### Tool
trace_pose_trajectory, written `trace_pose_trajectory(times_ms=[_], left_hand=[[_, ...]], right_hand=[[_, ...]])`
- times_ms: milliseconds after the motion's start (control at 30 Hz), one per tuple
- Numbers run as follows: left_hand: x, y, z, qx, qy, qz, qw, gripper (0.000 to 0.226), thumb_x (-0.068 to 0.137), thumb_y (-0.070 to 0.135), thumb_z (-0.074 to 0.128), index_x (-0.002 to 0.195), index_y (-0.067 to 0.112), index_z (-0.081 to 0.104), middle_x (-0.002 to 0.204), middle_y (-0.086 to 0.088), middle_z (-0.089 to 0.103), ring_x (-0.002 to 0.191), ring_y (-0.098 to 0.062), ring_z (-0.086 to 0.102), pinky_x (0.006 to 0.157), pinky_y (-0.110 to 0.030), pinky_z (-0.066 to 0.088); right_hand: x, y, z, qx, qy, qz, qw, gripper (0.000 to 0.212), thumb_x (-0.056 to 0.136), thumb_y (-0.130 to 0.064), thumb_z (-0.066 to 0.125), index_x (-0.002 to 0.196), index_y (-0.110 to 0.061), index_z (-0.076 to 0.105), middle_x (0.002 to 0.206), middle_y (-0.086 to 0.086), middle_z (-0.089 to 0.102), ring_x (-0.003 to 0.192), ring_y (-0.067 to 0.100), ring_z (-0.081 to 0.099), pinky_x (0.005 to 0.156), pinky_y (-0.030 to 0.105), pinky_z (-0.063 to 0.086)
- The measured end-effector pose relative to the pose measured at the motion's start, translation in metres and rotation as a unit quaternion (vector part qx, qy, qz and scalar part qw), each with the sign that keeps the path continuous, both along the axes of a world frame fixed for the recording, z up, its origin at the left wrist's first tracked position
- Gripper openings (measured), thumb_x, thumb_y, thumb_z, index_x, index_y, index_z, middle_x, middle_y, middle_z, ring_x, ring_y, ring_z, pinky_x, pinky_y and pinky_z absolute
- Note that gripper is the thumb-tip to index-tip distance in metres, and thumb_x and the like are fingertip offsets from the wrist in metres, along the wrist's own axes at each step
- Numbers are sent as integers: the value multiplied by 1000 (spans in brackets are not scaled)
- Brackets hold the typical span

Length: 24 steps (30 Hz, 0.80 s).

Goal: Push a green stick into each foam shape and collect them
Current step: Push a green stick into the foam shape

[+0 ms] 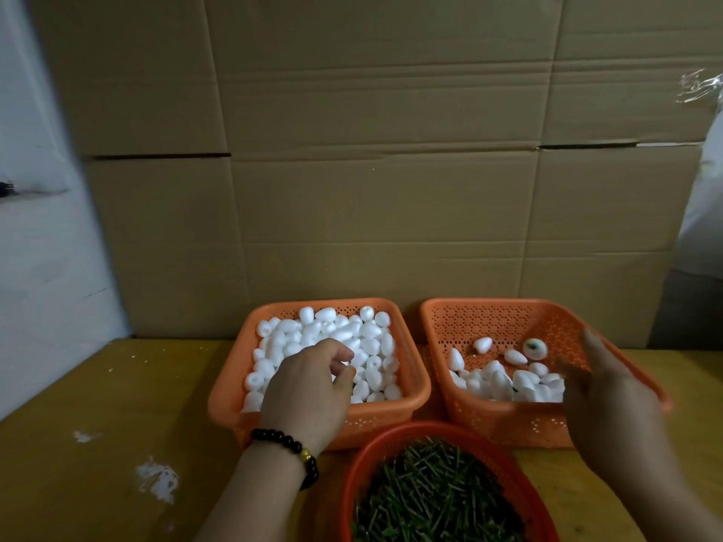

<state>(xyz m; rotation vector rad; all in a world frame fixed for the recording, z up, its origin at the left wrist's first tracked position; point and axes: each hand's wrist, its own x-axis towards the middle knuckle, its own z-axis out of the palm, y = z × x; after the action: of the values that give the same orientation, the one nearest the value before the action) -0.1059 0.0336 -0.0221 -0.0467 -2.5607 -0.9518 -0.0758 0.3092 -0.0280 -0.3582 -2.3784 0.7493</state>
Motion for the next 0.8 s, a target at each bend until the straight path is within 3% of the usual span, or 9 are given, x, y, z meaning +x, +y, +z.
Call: trace_pose_trajectory(times_ms=[100, 167, 267, 333, 400, 467, 533, 667, 800], left_hand=[[-1, -2, 0, -76, 2, 24, 997, 24, 93, 27, 55, 115, 33, 61, 108, 16, 65, 101, -7, 57, 79, -23, 47], [-3, -5, 0, -95, -13, 30, 995, 27, 94, 25, 52, 119, 32, 60, 116, 14, 64, 107, -9, 57, 84, -25, 47], [-6, -10, -1, -103, -41, 20, 994, 26, 95, 24, 50, 119, 32, 59, 119, 14, 63, 106, -8, 58, 81, -22, 46], [-9, -13, -1, -95, -69, 8, 993, 26, 96, 26, 50, 119, 33, 59, 119, 15, 63, 104, -5, 58, 80, -21, 46], [-14, -15, -2, -103, -116, -13, 988, 28, 95, 27, 50, 120, 34, 59, 119, 14, 62, 103, -5, 58, 80, -20, 44], [-22, -15, -2, -115, -158, -38, 980, 30, 93, 27, 50, 121, 35, 58, 117, 12, 62, 101, -6, 58, 81, -23, 47], [-32, -10, 1, -112, -193, -79, 972, 33, 92, 25, 51, 122, 37, 56, 121, 9, 61, 102, -8, 58, 89, -28, 50], [-54, 7, 8, -261, -196, -138, 935, 46, 94, 20, 51, 133, 44, 46, 154, 13, 24, 139, -14, 27, 117, -36, 21], [-64, 19, 17, -266, -318, -198, 888, 40, 97, 13, 48, 133, 30, 51, 123, 6, 57, 107, -13, 56, 96, -27, 42]], right_hand=[[7, -9, 4, -2, 23, 48, 999, 70, 87, 10, 49, 149, -13, 26, 154, 11, 29, 130, 32, 45, 106, 46, 40], [13, -15, 7, 15, 42, 97, 994, 68, 86, 7, 53, 146, -19, 34, 151, 7, 36, 124, 26, 51, 101, 44, 45], [25, -26, 16, 82, 82, 203, 972, 50, 81, 0, 63, 124, -25, 59, 112, -1, 65, 88, 14, 65, 74, 33, 56], [34, -35, 20, 149, 56, 280, 947, 35, 80, -15, 65, 111, -32, 66, 93, -14, 66, 76, 5, 64, 65, 31, 57], [38, -48, 19, 203, -48, 341, 916, 35, 83, -37, 63, 117, -43, 60, 105, -21, 62, 88, -2, 61, 78, 24, 54], [38, -59, 10, 277, -155, 361, 877, 54, 84, -57, 55, 135, -48, 39, 135, -22, 44, 119, 0, 48, 96, 18, 38], [39, -71, 2, 303, -239, 357, 851, 64, 85, -62, 50, 142, -45, 26, 147, -18, 27, 134, 11, 35, 100, 26, 34], [42, -87, -19, 310, -231, 377, 842, 54, 96, -49, 39, 145, -40, 18, 145, -11, 29, 129, 12, 41, 105, 30, 39], [42, -89, -26, 330, -214, 388, 834, 46, 97, -48, 37, 140, -37, 25, 135, -3, 36, 128, 14, 40, 103, 32, 39]])
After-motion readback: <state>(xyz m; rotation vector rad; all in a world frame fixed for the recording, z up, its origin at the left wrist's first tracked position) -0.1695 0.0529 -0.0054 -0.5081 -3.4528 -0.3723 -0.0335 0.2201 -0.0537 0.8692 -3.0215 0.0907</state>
